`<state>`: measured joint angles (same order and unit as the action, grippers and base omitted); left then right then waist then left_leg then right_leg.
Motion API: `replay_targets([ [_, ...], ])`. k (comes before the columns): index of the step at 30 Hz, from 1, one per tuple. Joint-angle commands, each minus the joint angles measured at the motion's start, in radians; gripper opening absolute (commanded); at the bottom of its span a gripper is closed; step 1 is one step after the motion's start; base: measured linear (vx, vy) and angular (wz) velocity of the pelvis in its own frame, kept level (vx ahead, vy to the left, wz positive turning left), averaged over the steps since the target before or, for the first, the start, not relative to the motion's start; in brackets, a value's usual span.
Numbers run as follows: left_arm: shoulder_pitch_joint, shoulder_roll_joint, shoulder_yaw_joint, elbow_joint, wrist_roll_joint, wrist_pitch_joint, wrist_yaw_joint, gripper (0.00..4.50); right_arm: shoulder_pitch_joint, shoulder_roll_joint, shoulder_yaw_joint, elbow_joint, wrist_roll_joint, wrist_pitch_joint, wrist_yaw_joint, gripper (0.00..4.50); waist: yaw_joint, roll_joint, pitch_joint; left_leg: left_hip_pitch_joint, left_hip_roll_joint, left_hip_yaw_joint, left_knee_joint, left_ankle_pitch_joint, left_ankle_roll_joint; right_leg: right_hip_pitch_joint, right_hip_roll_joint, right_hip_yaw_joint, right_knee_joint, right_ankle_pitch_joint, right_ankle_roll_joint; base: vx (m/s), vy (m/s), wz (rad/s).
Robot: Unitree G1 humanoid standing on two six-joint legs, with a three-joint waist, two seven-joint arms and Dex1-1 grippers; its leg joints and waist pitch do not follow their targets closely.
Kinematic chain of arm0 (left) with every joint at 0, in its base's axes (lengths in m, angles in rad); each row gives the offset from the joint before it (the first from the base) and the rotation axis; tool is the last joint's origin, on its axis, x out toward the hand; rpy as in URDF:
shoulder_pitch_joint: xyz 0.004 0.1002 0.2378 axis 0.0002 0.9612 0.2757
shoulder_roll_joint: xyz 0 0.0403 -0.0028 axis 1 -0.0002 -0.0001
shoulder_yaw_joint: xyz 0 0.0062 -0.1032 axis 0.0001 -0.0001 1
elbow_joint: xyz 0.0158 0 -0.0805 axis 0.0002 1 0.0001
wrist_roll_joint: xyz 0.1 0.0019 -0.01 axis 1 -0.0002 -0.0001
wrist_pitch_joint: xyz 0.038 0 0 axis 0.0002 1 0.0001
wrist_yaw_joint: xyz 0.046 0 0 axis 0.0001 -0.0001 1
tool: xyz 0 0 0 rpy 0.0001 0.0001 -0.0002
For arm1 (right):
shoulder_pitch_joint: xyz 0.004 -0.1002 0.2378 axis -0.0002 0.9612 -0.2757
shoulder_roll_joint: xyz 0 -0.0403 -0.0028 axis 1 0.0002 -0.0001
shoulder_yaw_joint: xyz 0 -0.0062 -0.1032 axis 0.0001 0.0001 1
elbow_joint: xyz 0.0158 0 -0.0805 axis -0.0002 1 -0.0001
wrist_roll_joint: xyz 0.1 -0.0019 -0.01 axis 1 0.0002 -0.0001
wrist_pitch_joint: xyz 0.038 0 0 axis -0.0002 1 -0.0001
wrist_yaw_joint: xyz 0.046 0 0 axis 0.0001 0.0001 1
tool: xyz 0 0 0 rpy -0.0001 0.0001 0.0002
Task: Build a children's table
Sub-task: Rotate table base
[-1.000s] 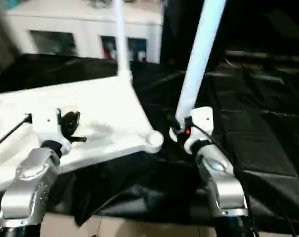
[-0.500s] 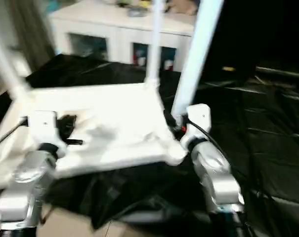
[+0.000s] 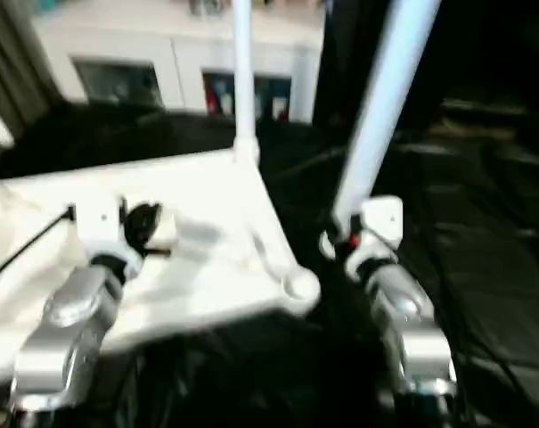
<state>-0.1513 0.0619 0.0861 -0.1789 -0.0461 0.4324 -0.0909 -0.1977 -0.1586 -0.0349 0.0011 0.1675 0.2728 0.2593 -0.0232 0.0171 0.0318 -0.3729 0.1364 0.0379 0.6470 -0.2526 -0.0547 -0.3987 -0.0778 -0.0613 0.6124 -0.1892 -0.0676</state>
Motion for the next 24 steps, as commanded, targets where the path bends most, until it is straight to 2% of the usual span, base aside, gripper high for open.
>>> replay_targets([
  [1,-0.015,-0.028,0.016,0.013,-0.032,0.011,0.010,0.88,-0.014,-0.019,-0.013,-0.023,0.005,-0.001,0.000,1.90,-0.015,0.032,-0.047,0.042,0.158,-0.055,-0.152,-0.003,0.317,0.020,0.008,-0.036,0.023,-0.123,-0.176,-0.105,-0.092,0.11],
  [2,-0.016,-0.030,0.018,0.015,-0.035,0.013,0.010,0.88,-0.015,-0.021,-0.013,-0.023,0.005,-0.001,0.000,1.90,-0.011,0.021,-0.042,0.033,0.160,-0.028,-0.156,-0.103,0.344,0.020,-0.004,-0.031,0.025,-0.132,-0.163,-0.105,-0.092,0.11],
  [3,-0.018,-0.027,0.016,0.019,-0.035,0.010,0.012,0.88,-0.017,-0.025,-0.014,-0.020,0.005,-0.001,0.003,1.90,-0.007,0.013,-0.038,0.022,0.152,-0.007,-0.154,-0.159,0.335,0.024,-0.015,-0.022,0.011,-0.141,-0.164,-0.091,-0.141,0.22],
  [4,-0.018,-0.025,0.013,0.019,-0.033,0.007,0.013,0.88,-0.019,-0.026,-0.015,-0.019,0.005,-0.001,0.005,1.90,0.004,-0.020,-0.032,0.008,0.064,0.076,-0.084,-0.292,0.233,0.022,-0.044,0.008,-0.085,-0.292,-0.152,-0.093,-0.145,0.25],
  [5,-0.018,-0.024,0.011,0.020,-0.031,0.006,0.015,0.88,-0.020,-0.027,-0.016,-0.018,0.004,0.000,0.006,1.90,0.027,-0.053,-0.036,0.048,-0.009,0.126,0.039,-0.240,0.106,-0.016,-0.089,0.013,-0.160,-0.739,-0.021,-0.093,-0.145,0.25],
  [6,-0.018,-0.024,0.011,0.020,-0.031,0.006,0.015,0.88,-0.020,-0.027,-0.016,-0.018,0.004,0.000,0.006,1.90,0.030,-0.057,-0.034,0.028,0.002,0.120,0.038,-0.195,0.074,-0.013,-0.097,0.024,-0.161,-0.877,0.039,-0.106,-0.121,0.05],
  [7,-0.017,-0.023,0.009,0.021,-0.030,0.003,0.017,0.88,-0.022,-0.029,-0.016,-0.016,0.002,0.000,0.012,1.90,0.047,-0.046,-0.039,-0.008,0.018,0.111,0.011,-0.143,0.027,0.011,-0.111,0.021,-0.152,-0.967,0.149,-0.097,-0.097,-0.12],
  [8,-0.017,-0.023,0.009,0.021,-0.030,0.003,0.017,0.88,-0.022,-0.029,-0.016,-0.016,0.002,0.000,0.012,1.90,0.049,-0.048,-0.039,-0.009,0.029,0.107,-0.012,-0.144,0.013,0.009,-0.103,0.015,-0.149,-0.934,0.167,-0.097,-0.097,-0.12],
  [9,-0.016,-0.020,0.006,0.020,-0.025,-0.004,0.013,0.88,-0.025,-0.032,-0.014,-0.012,0.001,-0.001,0.018,1.90,0.040,-0.039,-0.041,-0.018,0.042,0.096,-0.060,-0.202,-0.023,0.020,-0.055,-0.026,-0.133,-0.744,0.186,-0.083,-0.071,-0.10],
  [10,-0.014,-0.019,0.005,0.020,-0.023,-0.007,0.010,0.88,-0.025,-0.033,-0.012,-0.011,0.002,-0.002,0.019,1.90,0.037,-0.033,-0.042,-0.009,0.047,0.094,-0.068,-0.229,-0.024,0.019,-0.050,-0.033,-0.134,-0.686,0.174,-0.082,-0.042,-0.06],
  [11,-0.013,-0.013,0.001,0.016,-0.018,-0.007,0.007,0.88,-0.025,-0.033,-0.009,-0.011,0.003,0.000,0.020,1.90,0.027,-0.026,-0.042,-0.009,0.056,0.091,-0.083,-0.259,-0.018,0.032,-0.045,-0.045,-0.134,-0.593,0.142,-0.082,-0.042,-0.06],
  [12,-0.012,-0.008,-0.001,0.013,-0.015,-0.007,0.005,0.88,-0.026,-0.034,-0.007,-0.011,0.004,0.001,0.020,1.90,0.025,-0.013,-0.037,-0.002,0.073,0.085,-0.101,-0.304,-0.012,0.039,-0.046,-0.051,-0.139,-0.541,0.108,-0.069,-0.006,-0.03],
  [13,-0.010,0.020,-0.016,0.008,-0.018,-0.001,-0.032,0.88,-0.026,-0.032,-0.005,-0.014,0.008,0.009,0.020,1.90,0.019,-0.020,-0.034,-0.001,0.079,0.085,-0.105,-0.324,-0.010,0.041,-0.044,-0.053,-0.143,-0.521,0.096,-0.061,0.015,-0.06],
  [14,-0.009,0.043,-0.031,0.004,-0.013,-0.012,-0.062,0.88,-0.026,-0.029,-0.006,-0.017,0.015,0.015,0.021,1.90,0.019,-0.014,-0.028,0.007,0.085,0.079,-0.116,-0.371,-0.010,0.047,-0.045,-0.056,-0.145,-0.506,0.078,-0.061,0.015,-0.06],
  [15,-0.007,0.063,-0.045,0.000,-0.009,-0.024,-0.090,0.88,-0.026,-0.027,-0.006,-0.020,0.022,0.020,0.024,1.90,0.017,-0.010,-0.023,0.015,0.088,0.079,-0.121,-0.410,-0.011,0.045,-0.044,-0.059,-0.149,-0.514,0.073,-0.052,0.031,-0.05],
  [16,-0.004,0.078,-0.058,-0.006,-0.019,-0.033,-0.128,0.88,-0.026,-0.025,-0.007,-0.023,0.030,0.023,0.029,1.90,0.011,-0.016,-0.022,0.024,0.093,0.075,-0.125,-0.455,-0.014,0.054,-0.048,-0.066,-0.148,-0.501,0.064,0.000,0.000,0.00],
  [17,-0.002,0.088,-0.068,-0.011,-0.029,-0.037,-0.158,0.88,-0.026,-0.024,-0.008,-0.025,0.036,0.025,0.033,1.90,0.009,-0.007,-0.012,0.028,0.101,0.074,-0.137,-0.515,-0.021,0.057,-0.047,-0.070,-0.149,-0.505,0.064,0.000,0.000,0.00],
  [18,-0.002,0.096,-0.076,-0.014,-0.036,-0.042,-0.179,0.88,-0.026,-0.024,-0.009,-0.026,0.040,0.027,0.036,1.90,0.009,-0.007,-0.012,0.028,0.101,0.074,-0.137,-0.515,-0.021,0.057,-0.047,-0.070,-0.149,-0.505,0.064,0.000,0.000,0.00],
  [19,-0.006,0.130,-0.113,-0.015,-0.072,-0.043,-0.282,0.88,-0.030,-0.027,-0.010,-0.028,0.049,0.030,0.049,1.90,0.011,-0.003,0.001,0.023,0.131,0.063,-0.179,-0.659,-0.034,0.083,-0.038,-0.068,-0.100,-0.443,0.055,-0.086,0.001,0.03],
  [20,-0.009,0.140,-0.124,-0.011,-0.078,-0.043,-0.308,0.88,-0.031,-0.029,-0.010,-0.026,0.049,0.029,0.053,1.90,0.026,0.007,0.010,0.000,0.154,0.067,-0.230,-0.737,-0.041,0.105,-0.023,-0.065,-0.029,-0.392,0.040,-0.086,0.001,0.03],
  [21,-0.015,0.148,-0.136,0.001,-0.083,-0.044,-0.332,0.88,-0.034,-0.035,-0.010,-0.021,0.044,0.026,0.058,1.90,0.090,0.014,0.008,-0.032,0.170,0.118,-0.271,-0.793,-0.049,0.119,-0.013,-0.034,0.093,-0.210,0.013,-0.065,-0.043,0.18],
  [22,-0.027,0.145,-0.140,0.033,-0.076,-0.056,-0.332,0.88,-0.038,-0.043,-0.012,-0.016,0.040,0.025,0.063,1.90,0.075,-0.047,0.005,0.050,0.128,0.138,-0.196,-0.691,-0.045,0.045,-0.019,0.033,0.027,-0.460,0.065,-0.030,-0.108,0.21],
  [23,-0.034,0.137,-0.136,0.048,-0.069,-0.050,-0.315,0.88,-0.039,-0.046,-0.013,-0.016,0.040,0.028,0.063,1.90,0.072,-0.086,0.020,0.158,0.029,0.159,0.057,-0.370,-0.065,-0.130,-0.077,0.022,-0.217,-1.146,0.165,-0.030,-0.108,0.21],
  [24,-0.041,0.128,-0.131,0.061,-0.064,-0.041,-0.291,0.88,-0.038,-0.048,-0.014,-0.018,0.040,0.032,0.063,1.90,0.079,-0.075,-0.011,0.070,0.031,0.122,0.040,-0.130,-0.004,-0.025,-0.127,0.107,-0.176,-1.176,0.150,-0.044,-0.081,0.04],
])
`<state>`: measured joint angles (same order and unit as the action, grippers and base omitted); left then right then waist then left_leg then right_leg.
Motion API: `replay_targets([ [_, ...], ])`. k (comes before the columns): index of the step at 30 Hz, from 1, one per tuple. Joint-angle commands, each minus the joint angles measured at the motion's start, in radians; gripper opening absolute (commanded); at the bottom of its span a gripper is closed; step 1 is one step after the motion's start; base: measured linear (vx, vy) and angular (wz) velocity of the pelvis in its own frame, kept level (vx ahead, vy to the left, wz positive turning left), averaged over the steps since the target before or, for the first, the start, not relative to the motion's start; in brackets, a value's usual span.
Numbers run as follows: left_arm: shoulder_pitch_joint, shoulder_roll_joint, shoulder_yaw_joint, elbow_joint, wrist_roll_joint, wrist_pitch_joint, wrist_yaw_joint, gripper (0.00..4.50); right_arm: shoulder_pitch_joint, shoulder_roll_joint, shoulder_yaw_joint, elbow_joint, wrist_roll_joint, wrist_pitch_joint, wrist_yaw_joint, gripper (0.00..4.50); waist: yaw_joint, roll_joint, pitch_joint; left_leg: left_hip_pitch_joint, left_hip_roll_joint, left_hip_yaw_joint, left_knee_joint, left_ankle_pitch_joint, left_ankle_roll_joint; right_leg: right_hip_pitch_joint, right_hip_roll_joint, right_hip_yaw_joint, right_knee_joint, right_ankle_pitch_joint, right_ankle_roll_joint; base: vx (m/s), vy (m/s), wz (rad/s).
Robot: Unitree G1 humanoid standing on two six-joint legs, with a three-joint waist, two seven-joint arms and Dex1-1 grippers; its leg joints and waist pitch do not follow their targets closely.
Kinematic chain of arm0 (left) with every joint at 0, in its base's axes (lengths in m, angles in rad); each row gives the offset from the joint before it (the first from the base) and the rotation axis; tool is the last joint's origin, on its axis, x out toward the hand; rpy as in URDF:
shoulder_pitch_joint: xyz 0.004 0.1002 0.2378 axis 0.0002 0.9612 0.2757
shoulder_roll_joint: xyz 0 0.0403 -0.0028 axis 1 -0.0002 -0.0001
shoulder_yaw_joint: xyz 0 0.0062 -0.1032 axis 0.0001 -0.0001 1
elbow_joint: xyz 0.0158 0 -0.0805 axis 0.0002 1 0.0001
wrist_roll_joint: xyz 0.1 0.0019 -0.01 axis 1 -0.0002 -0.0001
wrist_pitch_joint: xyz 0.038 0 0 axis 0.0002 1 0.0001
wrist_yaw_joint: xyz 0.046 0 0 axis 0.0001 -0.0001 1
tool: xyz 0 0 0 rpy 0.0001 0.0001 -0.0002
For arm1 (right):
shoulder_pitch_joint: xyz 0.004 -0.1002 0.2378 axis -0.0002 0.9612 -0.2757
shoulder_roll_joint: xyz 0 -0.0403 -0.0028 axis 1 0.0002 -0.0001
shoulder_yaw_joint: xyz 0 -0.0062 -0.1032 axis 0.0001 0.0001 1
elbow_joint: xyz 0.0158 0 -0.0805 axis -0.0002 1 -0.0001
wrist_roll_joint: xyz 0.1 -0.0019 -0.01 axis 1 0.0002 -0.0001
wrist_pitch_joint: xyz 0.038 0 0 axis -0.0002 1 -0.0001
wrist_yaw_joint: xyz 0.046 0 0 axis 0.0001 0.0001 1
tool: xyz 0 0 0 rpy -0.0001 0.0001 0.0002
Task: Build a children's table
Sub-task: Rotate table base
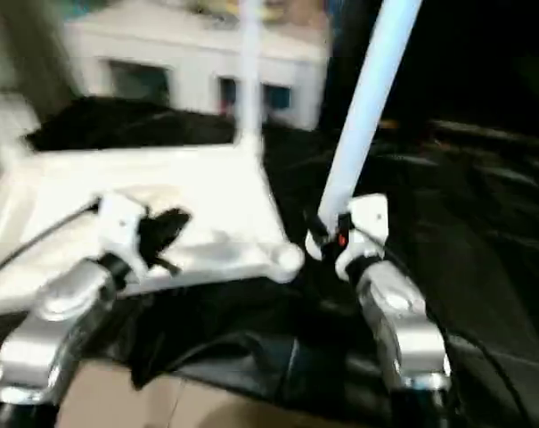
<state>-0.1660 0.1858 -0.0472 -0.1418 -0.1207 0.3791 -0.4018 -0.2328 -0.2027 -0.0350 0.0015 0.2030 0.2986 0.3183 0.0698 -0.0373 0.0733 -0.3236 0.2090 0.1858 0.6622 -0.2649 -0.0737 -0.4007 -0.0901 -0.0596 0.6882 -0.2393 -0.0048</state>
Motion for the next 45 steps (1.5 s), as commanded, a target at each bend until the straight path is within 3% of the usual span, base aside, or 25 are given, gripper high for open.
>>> replay_targets([
  [1,-0.042,-0.020,0.023,0.048,0.019,0.028,0.085,0.88,0.001,-0.008,-0.015,-0.024,0.006,0.013,0.004,1.90,0.008,-0.014,-0.062,-0.018,-0.024,-0.040,-0.032,-0.083,0.017,0.036,-0.120,0.120,-0.214,-0.989,0.071,0.000,0.000,0.00],
  [3,-0.045,-0.044,0.043,0.055,0.031,0.009,0.145,0.88,0.007,-0.008,-0.016,-0.033,0.008,0.019,0.001,1.90,0.008,0.014,-0.083,0.014,-0.005,-0.034,-0.112,-0.111,-0.004,0.013,-0.020,0.055,-0.137,-0.325,-0.027,0.000,0.000,0.00],
  [5,-0.036,-0.084,0.077,0.044,0.017,0.012,0.190,0.88,0.017,-0.005,-0.011,-0.043,0.008,0.027,-0.005,1.90,-0.004,0.023,-0.081,-0.003,0.005,-0.038,-0.126,-0.108,0.009,0.028,-0.016,0.052,-0.132,-0.152,-0.106,0.000,0.000,0.00],
  [8,-0.018,-0.114,0.100,0.027,-0.004,0.036,0.220,0.88,0.028,0.007,-0.001,-0.058,0.006,0.036,-0.013,1.90,-0.027,0.012,-0.071,-0.011,-0.014,-0.033,-0.118,-0.296,0.017,0.015,-0.018,0.043,-0.179,-0.458,-0.071,0.000,0.000,0.00],
  [15,-0.010,-0.126,0.108,0.022,-0.001,0.031,0.253,0.88,0.036,0.018,0.019,-0.073,0.005,0.055,-0.016,1.90,-0.054,0.016,-0.072,-0.038,0.005,-0.050,-0.132,-0.230,0.003,0.022,0.002,0.026,-0.181,-0.347,-0.051,0.000,0.000,0.00],
  [20,-0.007,-0.132,0.114,0.013,0.003,0.043,0.264,0.88,0.028,0.014,0.018,-0.067,0.003,0.060,-0.011,1.90,-0.089,0.059,-0.079,0.018,0.223,-0.146,-0.222,-0.119,0.172,-0.006,-0.001,-0.040,-0.047,-0.041,-0.207,0.031,-0.062,0.05],
  [22,-0.005,-0.131,0.111,0.008,0.004,0.042,0.270,0.88,0.021,0.012,0.016,-0.059,0.000,0.059,-0.008,1.90,-0.087,0.027,-0.088,0.010,0.182,-0.105,-0.188,-0.060,0.286,-0.013,-0.031,-0.020,-0.038,0.060,-0.323,0.064,-0.197,0.11],
  [23,-0.006,-0.135,0.117,0.008,-0.008,0.045,0.266,0.88,0.020,0.012,0.017,-0.059,0.000,0.060,-0.009,1.90,-0.078,-0.017,-0.098,-0.027,0.009,-0.009,-0.061,-0.132,0.302,0.007,-0.009,0.001,-0.127,0.097,-0.466,0.064,-0.223,0.11],
  [24,-0.012,-0.143,0.131,0.010,-0.038,0.066,0.265,0.88,0.017,0.012,0.018,-0.058,-0.001,0.060,-0.010,1.90,-0.064,-0.053,-0.114,-0.065,-0.118,0.032,0.093,-0.210,0.290,0.043,-0.002,0.030,-0.181,0.061,-0.481,0.045,-0.233,0.01],
  [25,-0.014,-0.144,0.137,0.009,-0.044,0.069,0.266,0.88,0.017,0.013,0.019,-0.059,-0.002,0.061,-0.011,1.90,-0.048,-0.046,-0.113,-0.110,-0.116,0.005,0.151,-0.147,0.213,0.075,-0.058,0.022,-0.179,-0.070,-0.367,0.020,-0.204,-0.02],
  [28,-0.027,-0.148,0.159,0.020,-0.060,0.081,0.276,0.88,0.016,0.014,0.023,-0.059,-0.002,0.061,-0.013,1.90,-0.025,-0.015,-0.089,-0.137,-0.085,-0.074,0.033,-0.001,0.191,0.119,-0.118,0.058,-0.183,-0.010,0.135,-0.005,-0.166,-0.05],
  [29,-0.030,-0.147,0.159,0.022,-0.059,0.084,0.276,0.88,0.015,0.015,0.022,-0.056,-0.001,0.058,-0.014,1.90,-0.011,0.017,-0.094,-0.117,-0.047,-0.110,0.015,0.002,0.265,0.112,-0.168,0.080,-0.208,-0.074,0.209,-0.033,-0.129,-0.07],
  [31,-0.030,-0.139,0.154,0.021,-0.041,0.073,0.284,0.88,0.017,0.018,0.023,-0.056,-0.001,0.058,-0.017,1.90,-0.010,0.016,-0.087,-0.141,-0.036,-0.125,0.029,-0.008,0.289,0.120,-0.193,0.070,-0.205,-0.202,0.234,-0.051,-0.089,-0.21],
  [32,-0.030,-0.136,0.152,0.019,-0.033,0.069,0.287,0.88,0.018,0.020,0.023,-0.057,-0.001,0.057,-0.018,1.90,0.015,0.005,-0.061,-0.076,-0.102,-0.072,0.066,-0.032,0.195,0.051,-0.134,0.025,-0.280,-0.527,0.352,-0.054,-0.078,-0.24],
  [33,-0.029,-0.135,0.151,0.018,-0.030,0.067,0.289,0.88,0.019,0.021,0.023,-0.058,-0.001,0.057,-0.018,1.90,0.014,-0.001,-0.054,-0.060,-0.117,-0.052,0.062,-0.043,0.191,0.040,-0.089,0.002,-0.298,-0.585,0.393,-0.076,-0.062,-0.10],
  [34,-0.032,-0.131,0.155,0.014,-0.031,0.072,0.288,0.88,0.018,0.024,0.024,-0.059,0.000,0.060,-0.022,1.90,0.004,0.025,-0.053,-0.020,-0.082,-0.038,0.012,-0.086,0.243,0.050,0.018,-0.095,-0.369,-0.540,0.521,-0.072,-0.003,0.05],
  [35,-0.032,-0.131,0.155,0.014,-0.031,0.072,0.288,0.88,0.018,0.024,0.024,-0.059,0.000,0.060,-0.022,1.90,0.058,0.078,-0.062,-0.092,0.276,-0.185,-0.105,-0.217,0.310,0.093,-0.079,-0.067,0.076,-0.143,0.201,-0.072,-0.003,0.05],
  [36,-0.034,-0.128,0.156,0.013,-0.033,0.078,0.287,0.88,0.018,0.026,0.025,-0.059,0.001,0.062,-0.024,1.90,0.044,0.068,-0.073,-0.125,0.223,-0.134,-0.155,-0.185,0.276,0.068,-0.074,-0.006,0.087,-0.068,0.064,0.012,0.091,0.13],
  [37,-0.034,-0.125,0.154,0.012,-0.033,0.080,0.286,0.88,0.018,0.026,0.025,-0.060,0.001,0.063,-0.025,1.90,0.063,0.076,-0.085,-0.111,0.097,-0.044,-0.144,-0.222,0.234,0.027,0.000,-0.028,0.084,-0.095,0.016,0.072,0.039,0.23],
  [38,-0.033,-0.117,0.143,0.012,-0.030,0.074,0.278,0.88,0.019,0.028,0.026,-0.059,0.001,0.066,-0.025,1.90,0.006,0.003,-0.072,0.007,0.009,-0.033,-0.078,-0.447,0.065,-0.018,-0.063,0.070,-0.055,-0.358,0.039,0.072,0.039,0.23],
  [39,-0.032,-0.112,0.138,0.010,-0.030,0.073,0.273,0.88,0.020,0.029,0.026,-0.059,0.001,0.067,-0.025,1.90,0.025,0.010,-0.066,-0.002,-0.019,-0.040,-0.008,-0.355,0.029,-0.014,-0.143,0.097,-0.152,-0.567,0.021,0.004,-0.067,0.21],
  [40,-0.031,-0.108,0.135,0.007,-0.028,0.069,0.269,0.88,0.020,0.029,0.026,-0.059,0.001,0.067,-0.025,1.90,0.051,0.006,-0.056,-0.040,0.007,-0.062,-0.017,-0.135,0.042,0.024,-0.175,0.135,-0.171,-0.698,0.038,0.000,0.000,0.00],
  [41,-0.030,-0.106,0.132,0.005,-0.026,0.067,0.268,0.88,0.021,0.030,0.026,-0.060,0.001,0.068,-0.025,1.90,0.057,0.016,-0.059,-0.048,0.018,-0.069,-0.048,-0.082,0.037,0.038,-0.154,0.116,-0.158,-0.631,0.013,0.000,0.000,0.00],
  [42,-0.028,-0.104,0.131,0.000,-0.029,0.062,0.262,0.88,0.020,0.030,0.026,-0.059,0.002,0.068,-0.024,1.90,0.039,0.033,-0.065,-0.023,0.032,-0.055,-0.107,-0.164,-0.022,0.024,-0.068,0.060,-0.124,-0.374,-0.062,0.000,0.000,0.00],
  [45,-0.023,-0.102,0.132,-0.017,-0.040,0.055,0.242,0.88,0.019,0.032,0.026,-0.058,0.003,0.070,-0.025,1.90,0.017,0.042,-0.081,-0.031,0.036,-0.057,-0.133,-0.112,-0.036,0.055,-0.058,0.048,-0.102,-0.014,-0.125,0.006,0.021,-0.02],
])
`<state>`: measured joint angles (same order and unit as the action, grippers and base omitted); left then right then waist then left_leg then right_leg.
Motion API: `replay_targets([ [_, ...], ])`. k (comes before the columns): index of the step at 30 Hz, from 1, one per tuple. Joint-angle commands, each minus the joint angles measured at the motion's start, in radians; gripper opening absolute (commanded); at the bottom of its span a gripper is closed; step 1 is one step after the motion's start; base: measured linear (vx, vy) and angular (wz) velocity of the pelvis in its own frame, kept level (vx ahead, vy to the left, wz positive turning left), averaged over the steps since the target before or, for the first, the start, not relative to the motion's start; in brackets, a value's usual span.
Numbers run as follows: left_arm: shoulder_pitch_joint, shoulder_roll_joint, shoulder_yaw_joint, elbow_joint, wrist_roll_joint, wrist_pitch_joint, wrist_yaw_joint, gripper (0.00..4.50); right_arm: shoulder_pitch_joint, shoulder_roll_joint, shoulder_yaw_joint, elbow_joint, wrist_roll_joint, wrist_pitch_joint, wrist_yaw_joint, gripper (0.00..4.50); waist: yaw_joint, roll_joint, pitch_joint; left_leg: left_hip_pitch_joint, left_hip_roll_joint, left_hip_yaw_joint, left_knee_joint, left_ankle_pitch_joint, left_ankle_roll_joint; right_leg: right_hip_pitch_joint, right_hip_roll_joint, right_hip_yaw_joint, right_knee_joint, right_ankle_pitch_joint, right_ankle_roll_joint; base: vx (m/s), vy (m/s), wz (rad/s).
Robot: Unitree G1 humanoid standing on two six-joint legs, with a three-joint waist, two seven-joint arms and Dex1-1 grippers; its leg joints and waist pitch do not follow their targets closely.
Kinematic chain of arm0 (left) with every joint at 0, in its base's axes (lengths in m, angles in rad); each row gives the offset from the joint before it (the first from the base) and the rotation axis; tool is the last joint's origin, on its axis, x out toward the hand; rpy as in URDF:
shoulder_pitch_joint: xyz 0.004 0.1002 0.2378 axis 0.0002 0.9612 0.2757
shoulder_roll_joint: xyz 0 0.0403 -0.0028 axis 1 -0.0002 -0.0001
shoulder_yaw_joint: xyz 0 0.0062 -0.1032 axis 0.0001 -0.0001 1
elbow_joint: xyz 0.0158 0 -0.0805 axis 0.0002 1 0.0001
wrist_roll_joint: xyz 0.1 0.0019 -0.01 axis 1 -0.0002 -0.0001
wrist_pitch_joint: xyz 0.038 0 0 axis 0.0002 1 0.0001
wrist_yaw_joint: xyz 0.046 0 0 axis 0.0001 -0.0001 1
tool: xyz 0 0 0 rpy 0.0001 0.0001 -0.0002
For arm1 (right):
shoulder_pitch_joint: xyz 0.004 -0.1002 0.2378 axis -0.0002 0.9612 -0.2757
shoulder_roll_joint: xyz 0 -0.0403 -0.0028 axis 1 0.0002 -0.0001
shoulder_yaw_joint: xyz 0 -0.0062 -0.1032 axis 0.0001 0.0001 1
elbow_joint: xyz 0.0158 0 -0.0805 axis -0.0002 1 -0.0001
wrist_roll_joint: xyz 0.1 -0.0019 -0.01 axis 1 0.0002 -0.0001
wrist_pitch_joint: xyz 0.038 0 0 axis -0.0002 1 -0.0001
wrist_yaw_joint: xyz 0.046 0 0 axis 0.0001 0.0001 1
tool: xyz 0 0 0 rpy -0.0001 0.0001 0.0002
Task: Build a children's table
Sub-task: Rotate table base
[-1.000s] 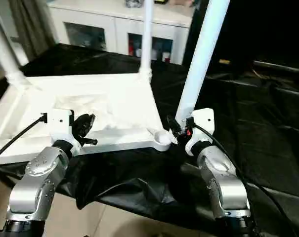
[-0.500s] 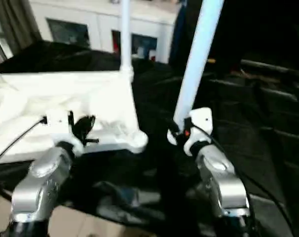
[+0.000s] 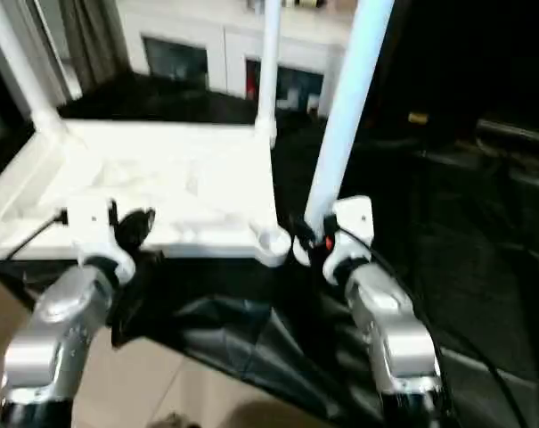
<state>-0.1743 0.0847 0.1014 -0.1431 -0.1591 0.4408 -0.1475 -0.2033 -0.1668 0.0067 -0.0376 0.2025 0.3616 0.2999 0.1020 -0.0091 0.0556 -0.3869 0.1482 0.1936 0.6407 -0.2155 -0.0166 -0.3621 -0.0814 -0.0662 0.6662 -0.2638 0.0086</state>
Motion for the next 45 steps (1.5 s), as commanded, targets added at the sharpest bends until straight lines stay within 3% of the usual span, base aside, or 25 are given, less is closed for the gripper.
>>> replay_targets([
  [1,-0.015,0.001,-0.017,-0.019,-0.002,-0.005,-0.011,0.88,-0.011,-0.003,-0.016,-0.016,0.003,0.007,-0.006,1.90,-0.019,0.012,-0.066,0.030,0.096,-0.064,-0.109,-0.130,-0.088,0.019,-0.067,0.053,-0.078,0.067,-0.145,0.022,0.060,-0.08],
  [5,-0.013,0.013,-0.023,-0.024,-0.003,0.000,-0.015,0.88,-0.010,-0.001,-0.012,-0.015,0.001,0.010,-0.006,1.90,-0.032,0.011,-0.068,0.018,0.088,-0.054,-0.102,-0.080,-0.035,0.030,-0.077,0.056,-0.083,0.176,-0.180,0.006,0.015,-0.02],
  [6,-0.013,0.018,-0.031,-0.025,-0.003,0.000,-0.023,0.88,-0.009,0.000,-0.011,-0.015,0.005,0.013,-0.007,1.90,-0.040,0.023,-0.066,0.083,0.104,-0.010,-0.084,-0.243,-0.112,-0.012,-0.051,0.088,-0.119,-0.031,-0.159,0.000,0.000,0.00],
  [7,-0.012,0.018,-0.034,-0.026,-0.002,0.001,-0.025,0.88,-0.008,0.001,-0.012,-0.015,0.006,0.015,-0.008,1.90,-0.045,0.009,-0.057,0.098,0.095,-0.001,-0.085,-0.330,-0.160,-0.015,-0.028,0.084,-0.117,-0.132,-0.155,-0.015,0.008,-0.29],
  [8,-0.012,0.018,-0.036,-0.027,-0.002,0.001,-0.027,0.88,-0.008,0.002,-0.012,-0.015,0.005,0.014,-0.010,1.90,-0.044,0.019,-0.037,0.130,0.086,0.008,-0.089,-0.482,-0.196,-0.040,-0.001,0.085,-0.143,-0.328,-0.126,-0.015,0.008,-0.29],
  [10,-0.011,0.018,-0.038,-0.028,-0.003,0.001,-0.032,0.88,-0.007,0.003,-0.012,-0.016,0.003,0.013,-0.013,1.90,-0.058,0.010,-0.027,0.188,0.092,-0.001,-0.101,-0.622,-0.175,-0.060,0.024,0.067,-0.149,-0.448,-0.099,0.021,0.016,-0.67],
  [11,-0.010,0.020,-0.045,-0.027,0.001,0.000,-0.036,0.88,-0.007,0.003,-0.014,-0.015,0.001,0.010,-0.016,1.90,-0.065,0.009,-0.024,0.197,0.099,-0.005,-0.110,-0.655,-0.163,-0.062,0.026,0.058,-0.144,-0.449,-0.098,0.034,0.021,-0.73],
  [12,-0.009,0.023,-0.051,-0.026,0.003,-0.002,-0.039,0.88,-0.006,0.003,-0.015,-0.016,0.001,0.007,-0.017,1.90,-0.068,0.015,-0.032,0.073,0.067,-0.036,-0.136,-0.589,-0.068,0.062,-0.052,0.055,-0.164,-0.523,-0.055,0.056,0.029,-0.61],
  [13,-0.007,0.025,-0.054,-0.026,0.003,-0.003,-0.041,0.88,-0.005,0.004,-0.016,-0.017,0.001,0.005,-0.017,1.90,-0.073,0.014,-0.034,0.067,0.062,-0.038,-0.131,-0.543,-0.050,0.069,-0.062,0.058,-0.175,-0.563,-0.050,0.065,0.020,-0.36],
  [14,-0.006,0.028,-0.057,-0.026,0.003,-0.003,-0.043,0.88,-0.002,0.004,-0.016,-0.018,0.000,0.004,-0.018,1.90,-0.078,0.012,-0.053,0.029,0.053,-0.040,-0.123,-0.372,-0.017,0.116,-0.075,0.064,-0.183,-0.523,-0.058,0.065,0.020,-0.36],
  [15,-0.005,0.030,-0.060,-0.026,0.003,-0.003,-0.045,0.88,-0.001,0.004,-0.015,-0.019,0.000,0.004,-0.019,1.90,-0.075,0.016,-0.059,0.018,0.049,-0.041,-0.120,-0.292,-0.004,0.130,-0.077,0.064,-0.184,-0.478,-0.069,0.067,0.003,-0.26],
  [16,-0.004,0.030,-0.061,-0.027,0.002,-0.002,-0.047,0.88,0.000,0.004,-0.015,-0.020,-0.001,0.004,-0.019,1.90,-0.079,0.016,-0.061,0.014,0.047,-0.043,-0.119,-0.239,0.010,0.132,-0.071,0.059,-0.180,-0.425,-0.081,0.092,0.000,-0.16],
  [18,0.000,0.039,-0.073,-0.032,-0.005,-0.001,-0.069,0.88,0.004,0.006,-0.015,-0.024,-0.005,0.005,-0.023,1.90,-0.101,0.018,-0.071,0.072,0.053,-0.046,-0.115,-0.154,0.077,0.093,-0.040,0.038,-0.146,-0.133,-0.228,0.106,-0.010,-0.05],
  [20,0.004,0.046,-0.084,-0.033,-0.002,-0.018,-0.085,0.88,0.004,0.006,-0.016,-0.023,-0.006,0.004,-0.024,1.90,-0.104,0.017,-0.077,0.057,0.050,-0.048,-0.100,-0.034,0.120,0.102,-0.044,0.043,-0.122,0.033,-0.293,0.133,-0.026,0.10],
  [21,0.006,0.052,-0.092,-0.033,-0.001,-0.015,-0.095,0.88,0.005,0.006,-0.016,-0.023,-0.006,0.002,-0.024,1.90,-0.093,0.014,-0.093,0.051,0.040,-0.053,-0.070,0.238,0.212,0.095,-0.041,0.048,-0.075,0.358,-0.327,0.135,-0.021,0.05],
  [22,0.007,0.056,-0.097,-0.034,0.000,-0.011,-0.100,0.88,0.005,0.006,-0.016,-0.023,-0.005,0.001,-0.024,1.90,-0.089,0.011,-0.099,0.047,0.034,-0.056,-0.057,0.341,0.229,0.094,-0.038,0.053,-0.057,0.480,-0.322,0.130,-0.027,0.14],
  [23,0.011,0.066,-0.098,-0.032,-0.010,-0.017,-0.122,0.88,0.006,0.005,-0.017,-0.025,-0.005,0.000,-0.024,1.90,-0.073,0.020,-0.116,0.067,0.036,-0.068,-0.029,0.557,0.241,0.073,-0.025,0.060,-0.017,0.740,-0.292,0.130,-0.027,0.14],
  [25,0.018,0.083,-0.095,-0.033,-0.040,-0.016,-0.166,1.05,0.008,0.003,-0.018,-0.025,-0.004,-0.002,-0.022,1.90,-0.070,0.015,-0.120,0.090,0.036,-0.084,0.002,0.817,0.203,0.029,-0.003,0.072,0.004,0.878,-0.202,0.045,-0.010,0.10],
  [27,0.021,0.110,-0.102,-0.034,-0.057,-0.013,-0.214,1.16,0.006,0.001,-0.021,-0.024,-0.003,-0.004,-0.020,1.90,-0.046,0.009,-0.103,0.048,0.019,-0.065,-0.012,0.625,0.107,0.041,-0.007,0.091,-0.011,0.831,-0.135,0.000,0.000,0.00],
  [29,0.016,0.145,-0.116,-0.022,-0.062,-0.009,-0.267,1.36,0.003,0.000,-0.022,-0.022,-0.002,-0.005,-0.019,1.90,-0.039,0.006,-0.090,0.033,0.037,-0.060,-0.038,0.392,0.049,0.049,-0.014,0.098,-0.025,0.718,-0.145,-0.050,-0.032,0.09],
  [30,0.015,0.149,-0.118,-0.021,-0.062,-0.009,-0.274,1.56,0.002,0.000,-0.022,-0.021,-0.002,-0.005,-0.018,1.90,-0.035,0.009,-0.085,0.030,0.040,-0.060,-0.046,0.316,0.030,0.050,-0.021,0.098,-0.033,0.652,-0.152,-0.089,-0.047,0.05],
  [32,0.002,0.190,-0.135,0.003,-0.061,-0.008,-0.333,1.60,-0.003,-0.001,-0.022,-0.016,-0.003,-0.009,-0.015,1.90,-0.034,0.014,-0.058,0.044,0.063,-0.055,-0.080,-0.021,-0.022,0.034,-0.038,0.098,-0.074,0.230,-0.202,-0.115,-0.052,0.05],
  [35,-0.034,0.276,-0.179,0.053,-0.067,0.012,-0.471,1.93,-0.015,-0.005,-0.020,-0.004,-0.003,-0.015,-0.007,1.90,-0.040,0.009,-0.040,0.056,0.069,-0.047,-0.101,-0.207,-0.061,0.020,-0.044,0.100,-0.107,-0.160,-0.189,-0.129,-0.038,0.05],
  [38,-0.078,0.352,-0.241,0.086,-0.055,0.044,-0.579,2.18,-0.026,-0.011,-0.014,0.004,-0.006,-0.020,0.003,1.90,-0.045,0.007,-0.034,0.066,0.069,-0.050,-0.112,-0.304,-0.089,0.006,-0.049,0.104,-0.131,-0.407,-0.129,-0.121,-0.029,0.02],
  [45,-0.190,0.410,-0.365,0.200,0.083,0.012,-0.624,2.72,-0.039,-0.029,-0.024,0.015,-0.006,-0.028,0.018,1.90,-0.051,0.004,-0.042,0.053,0.068,-0.050,-0.117,-0.268,-0.086,0.005,-0.046,0.101,-0.130,-0.362,-0.120,-0.043,-0.002,-0.03],
])
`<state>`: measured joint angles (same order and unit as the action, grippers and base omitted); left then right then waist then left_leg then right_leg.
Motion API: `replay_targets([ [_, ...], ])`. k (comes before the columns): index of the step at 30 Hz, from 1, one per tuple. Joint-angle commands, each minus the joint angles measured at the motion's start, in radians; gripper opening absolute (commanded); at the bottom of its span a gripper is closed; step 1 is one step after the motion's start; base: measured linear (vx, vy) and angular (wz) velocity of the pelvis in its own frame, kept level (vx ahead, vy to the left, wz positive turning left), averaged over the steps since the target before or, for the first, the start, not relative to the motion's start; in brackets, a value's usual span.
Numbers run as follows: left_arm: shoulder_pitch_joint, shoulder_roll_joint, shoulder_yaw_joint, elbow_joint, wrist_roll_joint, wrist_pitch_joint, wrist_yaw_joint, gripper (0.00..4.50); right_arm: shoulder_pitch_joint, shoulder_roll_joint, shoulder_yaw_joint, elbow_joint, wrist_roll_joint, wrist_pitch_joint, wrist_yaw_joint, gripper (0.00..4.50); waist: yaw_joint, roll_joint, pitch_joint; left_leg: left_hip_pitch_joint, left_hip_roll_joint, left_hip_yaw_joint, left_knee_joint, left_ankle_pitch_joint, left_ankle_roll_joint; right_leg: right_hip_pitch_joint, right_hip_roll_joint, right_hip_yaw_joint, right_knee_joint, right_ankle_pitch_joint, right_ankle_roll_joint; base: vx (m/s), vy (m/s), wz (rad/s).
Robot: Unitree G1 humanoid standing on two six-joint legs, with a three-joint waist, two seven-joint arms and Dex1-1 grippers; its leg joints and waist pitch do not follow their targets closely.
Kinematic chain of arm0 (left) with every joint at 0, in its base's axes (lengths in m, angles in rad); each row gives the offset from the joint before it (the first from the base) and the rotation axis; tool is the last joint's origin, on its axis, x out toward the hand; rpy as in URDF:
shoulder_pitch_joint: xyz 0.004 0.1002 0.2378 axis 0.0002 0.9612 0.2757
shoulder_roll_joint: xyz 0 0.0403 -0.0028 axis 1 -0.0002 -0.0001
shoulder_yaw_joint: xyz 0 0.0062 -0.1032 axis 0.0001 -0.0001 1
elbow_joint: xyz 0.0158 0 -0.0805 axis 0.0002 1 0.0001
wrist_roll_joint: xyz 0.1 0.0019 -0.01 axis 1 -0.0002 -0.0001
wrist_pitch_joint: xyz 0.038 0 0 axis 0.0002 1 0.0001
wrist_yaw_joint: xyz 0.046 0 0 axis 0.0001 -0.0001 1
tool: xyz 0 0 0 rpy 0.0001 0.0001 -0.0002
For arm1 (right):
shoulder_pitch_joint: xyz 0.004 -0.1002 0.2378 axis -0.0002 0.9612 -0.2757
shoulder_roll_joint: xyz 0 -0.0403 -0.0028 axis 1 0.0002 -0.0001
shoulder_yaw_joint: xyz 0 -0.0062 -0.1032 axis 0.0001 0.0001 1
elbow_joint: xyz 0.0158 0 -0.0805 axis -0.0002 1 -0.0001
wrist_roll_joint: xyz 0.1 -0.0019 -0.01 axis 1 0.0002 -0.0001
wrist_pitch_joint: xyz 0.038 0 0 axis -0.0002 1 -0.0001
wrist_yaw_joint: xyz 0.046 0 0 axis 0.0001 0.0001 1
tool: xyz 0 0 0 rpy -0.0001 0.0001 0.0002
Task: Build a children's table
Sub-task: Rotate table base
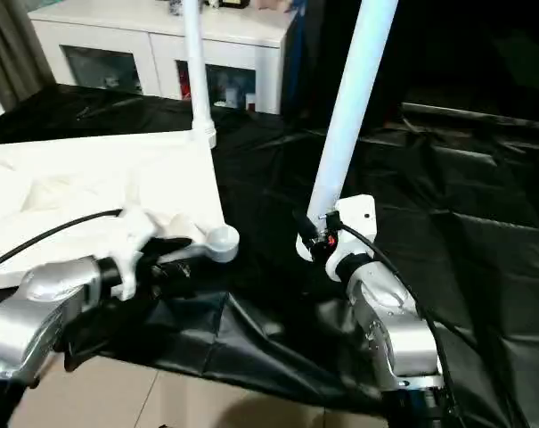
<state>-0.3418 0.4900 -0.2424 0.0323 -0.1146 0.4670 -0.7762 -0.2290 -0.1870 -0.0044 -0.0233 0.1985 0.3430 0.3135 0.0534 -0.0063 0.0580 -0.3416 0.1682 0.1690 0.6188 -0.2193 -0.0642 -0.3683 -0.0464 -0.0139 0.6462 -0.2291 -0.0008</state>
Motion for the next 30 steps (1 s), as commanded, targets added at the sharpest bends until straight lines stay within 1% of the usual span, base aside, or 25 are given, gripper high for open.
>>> replay_targets([
  [1,-0.043,0.004,-0.035,0.052,0.058,-0.017,0.018,2.86,-0.013,-0.012,-0.014,0.001,-0.002,-0.010,0.007,1.90,-0.002,0.002,-0.048,0.004,0.048,-0.026,-0.094,-0.240,-0.037,0.013,-0.082,0.049,-0.107,-0.364,-0.118,0.000,0.000,0.00],
  [2,-0.055,0.003,-0.041,0.068,0.068,-0.018,0.026,2.86,-0.013,-0.014,-0.014,0.001,-0.003,-0.011,0.007,1.90,-0.002,0.000,-0.048,0.003,0.047,-0.025,-0.093,-0.231,-0.035,0.013,-0.081,0.049,-0.106,-0.348,-0.120,0.000,0.000,0.00],
  [3,-0.067,0.004,-0.050,0.086,0.078,-0.022,0.026,2.86,-0.013,-0.015,-0.014,0.002,-0.003,-0.012,0.008,1.90,-0.001,0.001,-0.060,-0.005,0.047,-0.023,-0.086,-0.157,-0.027,0.021,-0.081,0.048,-0.094,-0.229,-0.142,0.000,0.000,0.00],
  [4,-0.075,0.006,-0.058,0.100,0.085,-0.025,0.022,2.86,-0.013,-0.016,-0.014,0.002,-0.004,-0.013,0.009,1.90,0.001,0.002,-0.064,-0.007,0.048,-0.023,-0.083,-0.119,-0.022,0.023,-0.081,0.047,-0.087,-0.165,-0.154,0.000,0.000,0.00],
  [5,-0.082,0.009,-0.066,0.113,0.093,-0.026,0.017,2.86,-0.013,-0.016,-0.013,0.002,-0.005,-0.013,0.010,1.90,0.002,0.001,-0.070,-0.016,0.044,-0.021,-0.077,-0.052,-0.004,0.030,-0.079,0.046,-0.075,-0.038,-0.172,0.000,0.000,0.00],
  [6,-0.092,0.013,-0.076,0.134,0.106,-0.034,0.015,2.86,-0.013,-0.017,-0.013,0.002,-0.005,-0.014,0.011,1.90,0.004,0.002,-0.072,-0.019,0.043,-0.020,-0.076,-0.029,0.003,0.031,-0.077,0.044,-0.070,0.015,-0.181,0.000,0.000,0.00],
  [7,-0.104,0.014,-0.080,0.158,0.116,-0.046,0.018,2.86,-0.014,-0.018,-0.011,0.002,-0.007,-0.015,0.011,1.90,0.004,0.005,-0.074,-0.018,0.042,-0.018,-0.073,-0.011,0.016,0.028,-0.072,0.041,-0.067,0.081,-0.194,0.000,0.000,0.00],
  [8,-0.123,0.011,-0.076,0.192,0.121,-0.053,0.025,2.86,-0.014,-0.020,-0.009,0.002,-0.007,-0.016,0.013,1.90,0.003,0.003,-0.075,-0.019,0.040,-0.017,-0.069,-0.003,0.027,0.030,-0.071,0.041,-0.063,0.120,-0.206,0.000,0.000,0.00],
  [9,-0.132,0.008,-0.072,0.208,0.121,-0.053,0.029,2.86,-0.015,-0.020,-0.009,0.003,-0.007,-0.016,0.013,1.90,0.004,0.002,-0.075,-0.023,0.039,-0.016,-0.068,0.007,0.035,0.033,-0.073,0.041,-0.062,0.144,-0.213,0.000,0.000,0.00],
  [10,-0.147,0.003,-0.066,0.235,0.124,-0.049,0.032,2.86,-0.016,-0.021,-0.008,0.003,-0.007,-0.016,0.014,1.90,0.004,0.001,-0.075,-0.024,0.040,-0.016,-0.069,0.006,0.036,0.033,-0.073,0.041,-0.062,0.147,-0.216,0.000,0.000,0.00],
  [12,-0.165,0.002,-0.066,0.275,0.129,-0.041,0.025,2.86,-0.017,-0.022,-0.005,0.003,-0.007,-0.015,0.015,1.90,0.004,0.001,-0.072,-0.022,0.042,-0.015,-0.071,-0.020,0.036,0.030,-0.076,0.040,-0.066,0.107,-0.222,0.000,0.000,0.00],
  [13,-0.172,0.003,-0.069,0.294,0.134,-0.045,0.019,2.86,-0.017,-0.023,-0.003,0.003,-0.007,-0.014,0.016,1.90,0.004,0.000,-0.069,-0.020,0.044,-0.015,-0.073,-0.044,0.030,0.028,-0.076,0.040,-0.071,0.063,-0.221,0.000,0.000,0.00],
  [15,-0.193,0.001,-0.075,0.359,0.151,-0.062,0.026,2.86,-0.019,-0.024,0.001,0.002,-0.008,-0.012,0.018,1.90,0.002,0.002,-0.064,-0.017,0.047,-0.015,-0.076,-0.090,0.014,0.024,-0.077,0.042,-0.080,-0.022,-0.214,0.000,0.000,0.00],
  [16,-0.202,-0.002,-0.074,0.382,0.154,-0.071,0.029,2.86,-0.020,-0.024,0.002,0.001,-0.008,-0.011,0.019,1.90,0.003,0.002,-0.063,-0.016,0.046,-0.014,-0.077,-0.099,0.011,0.024,-0.078,0.043,-0.081,-0.039,-0.211,0.000,0.000,0.00],
  [17,-0.211,-0.006,-0.071,0.402,0.152,-0.077,0.027,2.71,-0.021,-0.024,0.004,0.000,-0.008,-0.010,0.019,1.90,0.003,0.003,-0.063,-0.014,0.048,-0.015,-0.078,-0.108,0.007,0.022,-0.078,0.043,-0.082,-0.054,-0.209,0.000,0.000,0.00],
  [18,-0.211,-0.006,-0.071,0.402,0.152,-0.077,0.027,2.50,-0.021,-0.024,0.004,0.000,-0.008,-0.010,0.019,1.90,0.004,0.002,-0.064,-0.016,0.049,-0.016,-0.080,-0.110,0.000,0.024,-0.081,0.043,-0.082,-0.064,-0.206,0.000,0.000,0.00],
  [20,-0.228,-0.009,-0.075,0.424,0.155,-0.088,0.019,2.47,-0.021,-0.026,0.002,-0.001,-0.008,-0.009,0.020,1.90,0.005,0.002,-0.065,-0.016,0.049,-0.016,-0.078,-0.102,0.001,0.024,-0.081,0.044,-0.081,-0.049,-0.206,0.000,0.000,0.00],
  [21,-0.236,-0.004,-0.087,0.426,0.151,-0.083,-0.016,2.36,-0.018,-0.029,0.001,-0.003,-0.008,-0.009,0.023,1.90,0.005,0.001,-0.064,-0.018,0.048,-0.016,-0.078,-0.098,0.001,0.024,-0.080,0.044,-0.080,-0.045,-0.206,0.000,0.000,0.00],
  [22,-0.240,0.001,-0.099,0.423,0.149,-0.078,-0.049,2.20,-0.017,-0.030,0.000,-0.004,-0.008,-0.009,0.024,1.90,0.006,0.003,-0.065,-0.018,0.049,-0.016,-0.078,-0.091,0.003,0.024,-0.081,0.044,-0.080,-0.035,-0.208,0.000,0.000,0.00],
  [23,-0.241,0.010,-0.113,0.415,0.148,-0.076,-0.086,2.20,-0.016,-0.031,0.000,-0.005,-0.009,-0.008,0.024,1.90,0.006,0.002,-0.064,-0.017,0.049,-0.016,-0.079,-0.089,0.004,0.024,-0.082,0.045,-0.081,-0.035,-0.208,0.000,0.000,0.00],
  [24,-0.243,0.015,-0.122,0.416,0.149,-0.079,-0.112,2.02,-0.016,-0.031,0.000,-0.006,-0.009,-0.008,0.024,1.90,0.007,0.005,-0.065,-0.017,0.050,-0.016,-0.078,-0.086,0.004,0.023,-0.082,0.045,-0.079,-0.028,-0.210,0.000,0.000,0.00],
  [25,-0.240,0.026,-0.139,0.400,0.147,-0.074,-0.160,1.98,-0.016,-0.032,0.001,-0.005,-0.010,-0.008,0.024,1.90,0.007,0.009,-0.066,-0.017,0.050,-0.017,-0.078,-0.087,0.001,0.024,-0.082,0.044,-0.077,-0.017,-0.213,0.000,0.000,0.00],
  [28,-0.238,0.045,-0.168,0.372,0.141,-0.068,-0.232,1.83,-0.018,-0.035,0.000,-0.004,-0.011,-0.008,0.025,1.90,0.005,0.008,-0.066,-0.017,0.051,-0.016,-0.079,-0.080,0.000,0.024,-0.082,0.044,-0.074,0.017,-0.222,0.000,0.000,0.00],
  [29,-0.239,0.053,-0.179,0.362,0.138,-0.065,-0.262,1.72,-0.020,-0.035,0.000,-0.003,-0.012,-0.008,0.025,1.90,0.006,0.011,-0.066,-0.016,0.051,-0.017,-0.080,-0.082,-0.001,0.024,-0.082,0.043,-0.074,0.020,-0.226,0.000,0.000,0.00],
  [30,-0.242,0.065,-0.196,0.349,0.138,-0.062,-0.299,1.64,-0.022,-0.037,0.000,-0.001,-0.012,-0.009,0.026,1.90,0.006,0.011,-0.064,-0.016,0.052,-0.016,-0.081,-0.091,-0.003,0.024,-0.082,0.043,-0.075,0.013,-0.228,0.000,0.000,0.00],
])
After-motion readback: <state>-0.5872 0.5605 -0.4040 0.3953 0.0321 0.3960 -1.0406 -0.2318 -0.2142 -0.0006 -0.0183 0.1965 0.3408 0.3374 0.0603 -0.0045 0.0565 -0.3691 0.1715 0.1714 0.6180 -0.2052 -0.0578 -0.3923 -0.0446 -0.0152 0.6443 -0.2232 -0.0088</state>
